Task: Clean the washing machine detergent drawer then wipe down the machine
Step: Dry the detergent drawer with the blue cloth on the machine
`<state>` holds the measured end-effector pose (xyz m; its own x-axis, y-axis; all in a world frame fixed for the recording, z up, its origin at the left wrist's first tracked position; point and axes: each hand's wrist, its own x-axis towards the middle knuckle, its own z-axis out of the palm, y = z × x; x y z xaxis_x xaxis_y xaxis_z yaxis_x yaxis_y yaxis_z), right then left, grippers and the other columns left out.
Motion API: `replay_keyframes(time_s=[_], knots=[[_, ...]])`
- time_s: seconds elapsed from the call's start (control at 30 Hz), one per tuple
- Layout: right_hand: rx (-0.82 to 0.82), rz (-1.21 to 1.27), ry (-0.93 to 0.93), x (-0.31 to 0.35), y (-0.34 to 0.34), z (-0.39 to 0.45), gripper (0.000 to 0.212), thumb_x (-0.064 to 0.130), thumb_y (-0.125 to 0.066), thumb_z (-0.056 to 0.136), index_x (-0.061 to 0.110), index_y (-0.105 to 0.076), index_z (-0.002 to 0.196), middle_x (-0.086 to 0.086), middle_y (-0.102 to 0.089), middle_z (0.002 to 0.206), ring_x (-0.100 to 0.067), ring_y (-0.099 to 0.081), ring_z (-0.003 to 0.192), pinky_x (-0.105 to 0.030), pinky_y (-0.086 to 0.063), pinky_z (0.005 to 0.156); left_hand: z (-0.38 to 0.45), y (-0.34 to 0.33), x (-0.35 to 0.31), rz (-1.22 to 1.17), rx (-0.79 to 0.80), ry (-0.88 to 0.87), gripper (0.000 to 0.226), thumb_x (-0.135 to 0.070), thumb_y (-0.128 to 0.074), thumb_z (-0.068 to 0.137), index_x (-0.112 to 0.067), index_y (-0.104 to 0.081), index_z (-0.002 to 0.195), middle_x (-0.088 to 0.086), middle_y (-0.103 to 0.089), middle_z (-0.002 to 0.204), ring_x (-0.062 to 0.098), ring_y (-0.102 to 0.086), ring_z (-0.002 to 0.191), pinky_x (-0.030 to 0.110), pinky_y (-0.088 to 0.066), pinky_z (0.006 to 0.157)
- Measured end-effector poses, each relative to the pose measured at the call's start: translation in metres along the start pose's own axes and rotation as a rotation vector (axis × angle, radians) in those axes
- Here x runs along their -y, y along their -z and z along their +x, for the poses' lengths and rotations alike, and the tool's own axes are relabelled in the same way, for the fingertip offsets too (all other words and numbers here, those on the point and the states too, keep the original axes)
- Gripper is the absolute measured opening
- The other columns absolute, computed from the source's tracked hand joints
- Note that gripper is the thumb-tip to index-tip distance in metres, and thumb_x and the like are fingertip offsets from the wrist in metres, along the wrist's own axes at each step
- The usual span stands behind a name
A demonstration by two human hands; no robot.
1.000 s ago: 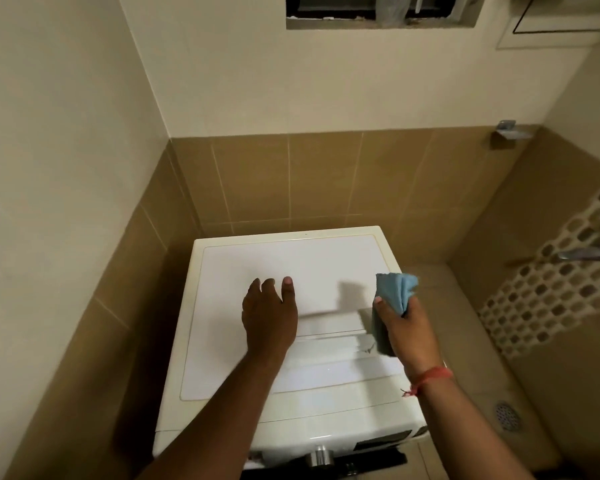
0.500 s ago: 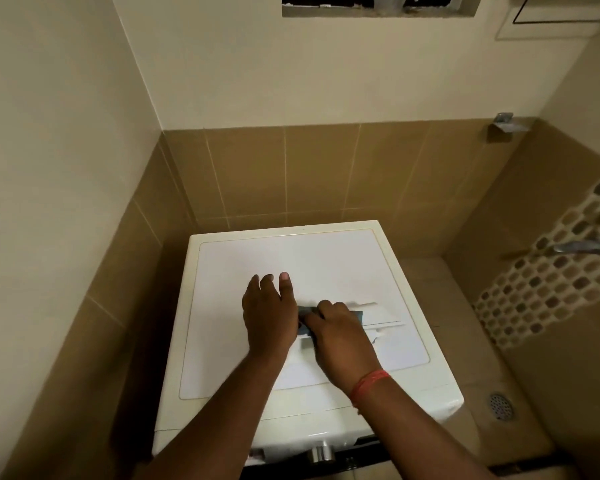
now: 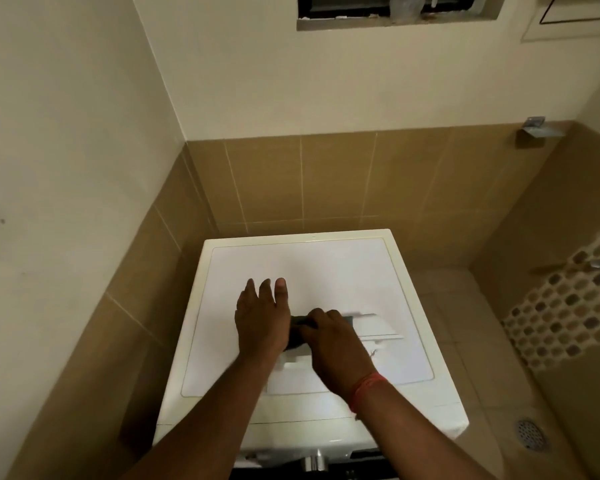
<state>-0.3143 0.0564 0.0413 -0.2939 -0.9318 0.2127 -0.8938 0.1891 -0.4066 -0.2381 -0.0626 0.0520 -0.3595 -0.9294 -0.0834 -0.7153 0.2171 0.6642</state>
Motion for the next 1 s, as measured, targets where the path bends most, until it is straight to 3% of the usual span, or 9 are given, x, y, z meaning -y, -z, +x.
replay_keyframes(time_s=[0.23, 0.37, 0.47, 0.6, 0.67, 0.73, 0.83, 0.9, 1.0], knots=[[-0.042, 0.007, -0.221, -0.103, 0.054, -0.05, 0.069, -0.012, -0.054, 0.062, 0.04, -0.071, 0.105, 0.007, -0.056, 0.086, -0.019, -0.053, 0.081, -0.024, -0.043, 0.063, 0.003, -0.004, 0.0, -0.026, -0.044, -0.014, 0.078, -0.068, -0.016, 0.087, -0.023, -0.047, 0.143, 0.005, -0.036, 0.154, 0.026, -0.028, 0.143, 0.048, -0.029, 0.116], [-0.068, -0.047, -0.124, -0.072, 0.038, -0.035, 0.052, -0.004, -0.059, 0.062, 0.033, -0.073, 0.096, 0.005, -0.059, 0.086, -0.02, -0.055, 0.076, -0.03, -0.045, 0.061, 0.002, -0.003, -0.007, -0.053, 0.021, 0.054, 0.066, -0.06, -0.018, 0.098, -0.024, -0.034, 0.151, 0.005, -0.017, 0.163, 0.024, -0.012, 0.15, 0.044, -0.012, 0.122], [-0.043, 0.028, 0.013, -0.034, 0.016, -0.018, 0.045, 0.004, -0.059, 0.068, 0.032, -0.072, 0.1, 0.005, -0.061, 0.093, -0.02, -0.056, 0.081, -0.034, -0.049, 0.069, -0.003, -0.001, -0.014, -0.116, 0.024, 0.096, 0.064, -0.057, -0.02, 0.1, -0.024, -0.022, 0.154, 0.002, -0.012, 0.164, 0.026, -0.011, 0.15, 0.046, -0.012, 0.121], [-0.01, 0.074, 0.057, -0.057, 0.021, -0.022, 0.053, 0.003, -0.055, 0.071, 0.034, -0.069, 0.111, 0.005, -0.062, 0.101, -0.02, -0.056, 0.086, -0.031, -0.051, 0.074, -0.004, -0.002, -0.011, -0.196, 0.011, 0.088, 0.071, -0.068, -0.014, 0.091, -0.034, -0.024, 0.153, -0.004, -0.012, 0.164, 0.021, -0.013, 0.15, 0.046, -0.014, 0.122], [-0.042, 0.053, 0.012, -0.088, 0.036, -0.033, 0.052, 0.01, -0.041, 0.072, 0.034, -0.071, 0.108, 0.006, -0.061, 0.097, -0.02, -0.055, 0.082, -0.033, -0.051, 0.071, -0.004, -0.002, -0.012, -0.254, 0.022, 0.102, 0.082, -0.079, -0.009, 0.081, -0.04, -0.025, 0.151, -0.008, -0.012, 0.163, 0.018, -0.013, 0.15, 0.047, -0.013, 0.122], [-0.048, 0.062, -0.045, -0.111, 0.046, -0.038, 0.05, 0.008, -0.043, 0.074, 0.034, -0.072, 0.105, 0.005, -0.06, 0.092, -0.02, -0.053, 0.08, -0.035, -0.051, 0.066, -0.003, -0.002, -0.013, -0.351, 0.031, 0.138, 0.089, -0.091, -0.005, 0.072, -0.049, -0.021, 0.149, -0.013, -0.011, 0.163, 0.016, -0.01, 0.151, 0.049, -0.012, 0.122], [0.007, 0.065, -0.033, -0.097, 0.035, -0.028, 0.051, -0.002, -0.058, 0.073, 0.033, -0.071, 0.108, 0.004, -0.059, 0.091, -0.022, -0.053, 0.08, -0.038, -0.05, 0.068, -0.006, 0.003, -0.017, -0.503, 0.074, 0.178, 0.063, -0.068, -0.005, 0.093, -0.047, -0.015, 0.151, -0.014, -0.008, 0.163, 0.015, -0.007, 0.15, 0.045, -0.01, 0.119], [0.056, 0.163, -0.003, -0.07, 0.019, -0.011, 0.05, 0.004, -0.049, 0.077, 0.032, -0.07, 0.112, 0.001, -0.061, 0.091, -0.024, -0.054, 0.082, -0.041, -0.047, 0.074, -0.009, 0.007, -0.019, -0.546, 0.098, 0.19, 0.056, -0.058, -0.004, 0.098, -0.046, -0.012, 0.152, -0.013, -0.007, 0.163, 0.017, -0.007, 0.151, 0.046, -0.008, 0.119], [0.071, 0.476, -0.088, -0.032, 0.007, 0.028, 0.033, 0.004, -0.048, 0.088, 0.013, -0.07, 0.11, -0.01, -0.066, 0.096, -0.03, -0.061, 0.092, -0.036, -0.046, 0.081, -0.011, 0.008, -0.019, -0.607, 0.086, 0.173, 0.055, -0.052, -0.002, 0.101, -0.042, -0.011, 0.153, -0.009, -0.008, 0.164, 0.02, -0.008, 0.151, 0.044, -0.01, 0.119]])
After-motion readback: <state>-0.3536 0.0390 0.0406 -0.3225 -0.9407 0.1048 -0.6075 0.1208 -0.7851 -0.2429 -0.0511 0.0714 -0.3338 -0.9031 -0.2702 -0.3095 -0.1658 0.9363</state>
